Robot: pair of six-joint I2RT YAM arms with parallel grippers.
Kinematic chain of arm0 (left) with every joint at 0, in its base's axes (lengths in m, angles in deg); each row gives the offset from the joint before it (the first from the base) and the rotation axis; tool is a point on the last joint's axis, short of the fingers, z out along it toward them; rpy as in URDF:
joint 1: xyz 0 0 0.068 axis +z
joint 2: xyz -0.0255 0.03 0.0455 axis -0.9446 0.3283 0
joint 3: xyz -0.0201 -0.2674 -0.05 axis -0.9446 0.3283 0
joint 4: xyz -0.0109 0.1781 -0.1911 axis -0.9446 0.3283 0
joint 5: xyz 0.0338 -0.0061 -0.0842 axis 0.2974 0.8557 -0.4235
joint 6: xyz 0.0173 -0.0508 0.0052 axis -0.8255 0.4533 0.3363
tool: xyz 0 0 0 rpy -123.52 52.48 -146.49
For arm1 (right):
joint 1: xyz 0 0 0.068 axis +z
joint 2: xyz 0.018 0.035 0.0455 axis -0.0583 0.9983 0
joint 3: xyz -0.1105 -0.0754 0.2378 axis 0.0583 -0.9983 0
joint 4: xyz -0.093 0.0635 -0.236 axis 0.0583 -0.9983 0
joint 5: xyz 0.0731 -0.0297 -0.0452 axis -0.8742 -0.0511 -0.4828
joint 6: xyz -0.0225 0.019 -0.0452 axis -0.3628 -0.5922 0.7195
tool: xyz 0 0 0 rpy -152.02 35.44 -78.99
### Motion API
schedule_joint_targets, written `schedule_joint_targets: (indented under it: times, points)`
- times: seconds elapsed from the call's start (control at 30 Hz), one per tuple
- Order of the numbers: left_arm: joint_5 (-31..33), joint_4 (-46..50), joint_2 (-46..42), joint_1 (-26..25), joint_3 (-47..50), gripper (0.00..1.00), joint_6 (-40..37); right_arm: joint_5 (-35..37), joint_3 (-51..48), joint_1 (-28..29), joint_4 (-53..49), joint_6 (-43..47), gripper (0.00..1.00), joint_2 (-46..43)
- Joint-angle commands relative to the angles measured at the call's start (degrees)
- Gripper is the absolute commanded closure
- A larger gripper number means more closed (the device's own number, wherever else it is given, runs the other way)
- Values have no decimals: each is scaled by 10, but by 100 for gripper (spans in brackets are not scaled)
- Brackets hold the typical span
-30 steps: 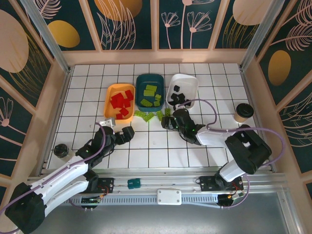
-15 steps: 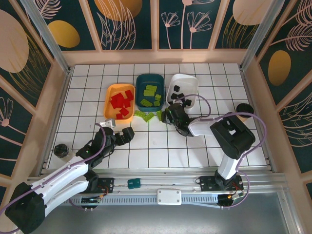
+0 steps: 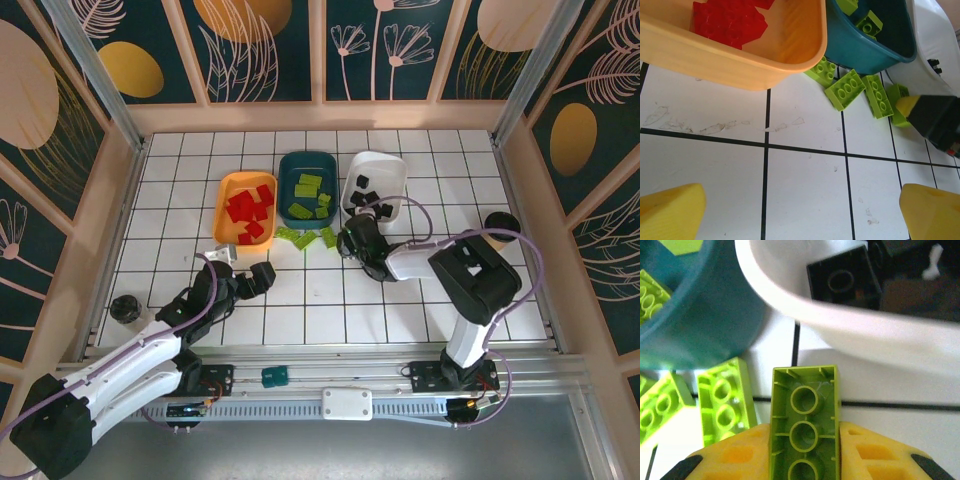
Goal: Sort the legos into containers by color
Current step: Pick up the lego from the center of the table, then place the lego in the container.
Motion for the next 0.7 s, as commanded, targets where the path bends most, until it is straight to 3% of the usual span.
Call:
schedule_joint_targets:
  times: [0.0, 0.13, 0.3, 0.43, 0.67]
  points:
    - [-9, -11, -6, 0, 1, 1, 7, 14, -46, 21, 0, -2, 77, -70]
    - [-8, -7, -1, 0, -10, 1, 2, 0, -81, 48, -26, -1, 79, -163]
    - [-12, -7, 13, 1, -24, 1, -1, -5, -23, 93, -77, 54, 79, -230]
    - [-16, -11, 20, 0, -28, 1, 3, -34, 64, 77, -79, 96, 78, -181]
    - [-17, 13, 17, 0, -40, 1, 6, -65, 256, 23, -77, 123, 78, 12]
